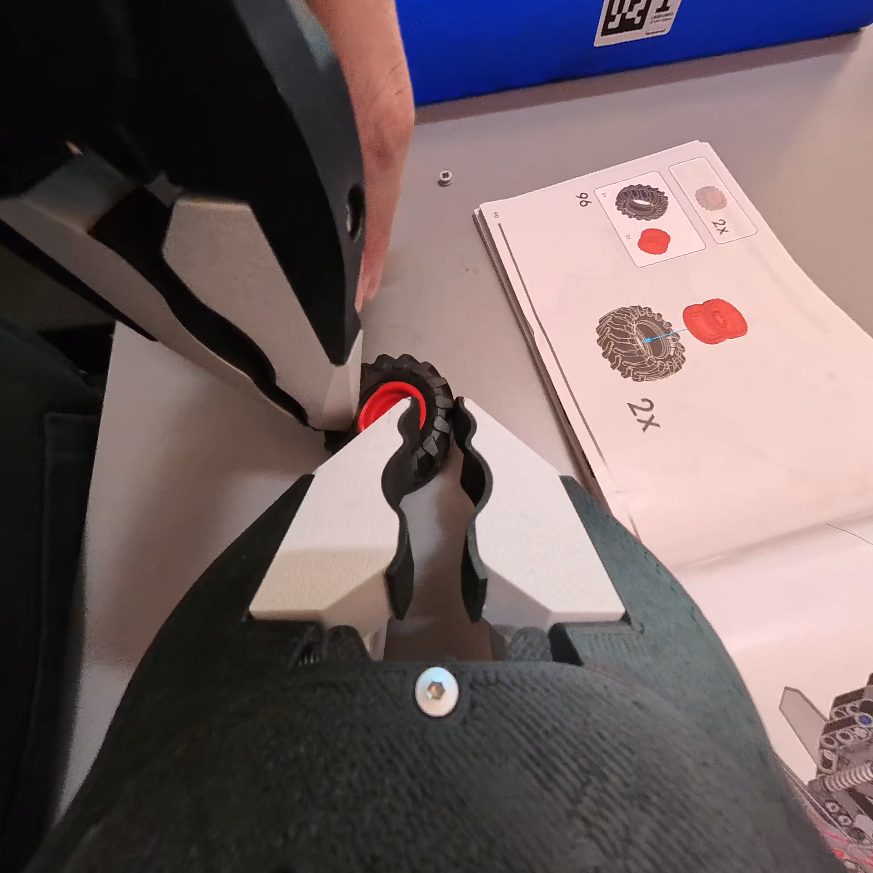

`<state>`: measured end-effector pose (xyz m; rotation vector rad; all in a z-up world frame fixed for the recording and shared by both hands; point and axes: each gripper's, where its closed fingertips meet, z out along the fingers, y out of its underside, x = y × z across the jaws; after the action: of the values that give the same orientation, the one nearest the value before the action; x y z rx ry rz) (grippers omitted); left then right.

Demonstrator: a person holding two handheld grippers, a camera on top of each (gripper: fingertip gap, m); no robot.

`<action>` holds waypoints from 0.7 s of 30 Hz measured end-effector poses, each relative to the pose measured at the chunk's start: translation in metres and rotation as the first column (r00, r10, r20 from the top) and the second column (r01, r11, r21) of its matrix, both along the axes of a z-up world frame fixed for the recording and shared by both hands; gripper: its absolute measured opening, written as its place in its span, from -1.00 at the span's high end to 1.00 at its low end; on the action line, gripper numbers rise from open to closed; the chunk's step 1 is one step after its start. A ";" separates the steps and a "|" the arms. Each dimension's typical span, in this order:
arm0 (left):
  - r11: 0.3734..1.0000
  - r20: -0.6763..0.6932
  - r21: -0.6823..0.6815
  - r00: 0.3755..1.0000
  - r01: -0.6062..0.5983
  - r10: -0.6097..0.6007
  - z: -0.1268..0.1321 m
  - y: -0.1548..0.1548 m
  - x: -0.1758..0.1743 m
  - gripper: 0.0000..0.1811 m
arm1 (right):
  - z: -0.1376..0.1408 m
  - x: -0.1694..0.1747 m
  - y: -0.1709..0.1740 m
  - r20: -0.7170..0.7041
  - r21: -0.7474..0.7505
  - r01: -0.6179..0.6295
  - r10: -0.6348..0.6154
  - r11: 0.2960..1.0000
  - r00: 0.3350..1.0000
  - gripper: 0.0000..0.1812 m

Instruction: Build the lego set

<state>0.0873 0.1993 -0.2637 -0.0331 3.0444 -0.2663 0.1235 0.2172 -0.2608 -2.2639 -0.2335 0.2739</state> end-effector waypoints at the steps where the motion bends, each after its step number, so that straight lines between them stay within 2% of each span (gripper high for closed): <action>1: 1.000 -0.005 0.002 1.000 -0.004 0.004 0.000 0.000 0.000 1.00 | 0.000 0.000 0.000 -0.003 0.000 -0.001 0.001 1.000 1.000 0.84; 7: 0.989 0.066 0.150 0.998 0.007 -0.017 -0.005 0.002 0.002 1.00 | 0.000 0.000 0.002 -0.046 0.031 -0.003 0.004 1.000 0.999 0.84; 10: 0.989 0.102 0.142 0.994 -0.044 0.030 -0.006 0.001 0.003 1.00 | -0.001 0.000 0.002 -0.071 0.054 0.000 0.004 0.999 0.997 0.85; 14: 0.971 0.272 0.195 0.959 -0.141 0.084 -0.003 0.002 0.005 1.00 | 0.000 0.000 0.002 -0.071 0.066 0.001 0.003 0.998 0.997 0.85; 17: 0.956 0.333 0.003 0.902 -0.294 0.276 0.010 0.005 0.011 1.00 | 0.000 0.001 0.002 -0.048 0.070 0.007 -0.004 0.998 0.999 0.85; 18: 0.944 0.312 -0.039 0.894 -0.327 0.322 0.012 0.009 0.009 1.00 | -0.001 0.002 0.002 -0.043 0.066 0.013 -0.010 0.998 0.999 0.84; 21: 0.923 0.284 -0.091 0.879 -0.374 0.384 0.018 0.021 0.005 1.00 | -0.001 0.002 0.002 -0.027 0.070 0.007 -0.005 0.998 1.000 0.84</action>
<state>0.0925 0.2205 -0.2458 -0.5364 2.6572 -0.2628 0.1251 0.2195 -0.2619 -2.1902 -0.2188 0.2888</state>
